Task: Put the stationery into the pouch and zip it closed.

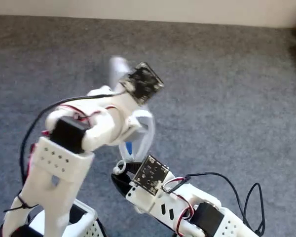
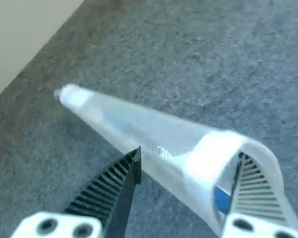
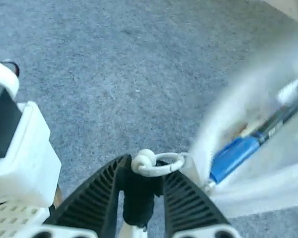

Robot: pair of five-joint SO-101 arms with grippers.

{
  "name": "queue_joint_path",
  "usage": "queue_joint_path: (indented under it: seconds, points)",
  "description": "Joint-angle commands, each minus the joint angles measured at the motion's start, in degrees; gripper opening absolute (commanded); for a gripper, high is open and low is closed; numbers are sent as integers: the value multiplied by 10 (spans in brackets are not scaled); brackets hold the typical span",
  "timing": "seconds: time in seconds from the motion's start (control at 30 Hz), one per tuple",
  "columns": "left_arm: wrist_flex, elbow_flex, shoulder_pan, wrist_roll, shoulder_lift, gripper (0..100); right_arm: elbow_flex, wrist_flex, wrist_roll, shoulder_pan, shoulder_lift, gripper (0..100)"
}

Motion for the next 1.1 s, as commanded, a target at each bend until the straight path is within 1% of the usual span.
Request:
queue_joint_path:
  seconds: [0.0, 0.1, 0.23, 0.37, 0.6, 0.7, 0.73, 0.8, 0.9, 1.0, 1.07]
  points:
    - [-8, -14, 49, 44, 3, 295, -3, 0, -6, -5, -7, 4]
    - [-8, -2, 64, 84, 2, 295, -2, 0, -6, -5, -7, 4]
    - [-8, -1, 57, 111, 0, 295, 12, -2, -6, -5, -7, 4]
    - [-24, -8, 18, 122, -4, 295, 16, -3, -6, -5, -7, 4]
    - [-19, -58, -85, 122, -4, 291, 13, 1, -6, -1, -8, 4]
    - [-18, -65, -124, 120, -4, 291, 11, 35, -7, 0, -8, 4]
    - [-18, -64, -135, 117, -4, 291, 5, 43, -11, 0, -9, 4]
    - [-4, -58, -148, 78, -9, 291, -23, 56, -33, 6, -8, 4]
    - [54, -58, -148, 13, -38, 291, -50, 68, -39, 47, -8, 4]
    - [77, -52, -151, 6, -94, 291, -60, 68, -42, 92, -8, 4]
    - [74, -19, -151, 5, -131, 294, -68, 65, -42, 107, -8, 4]
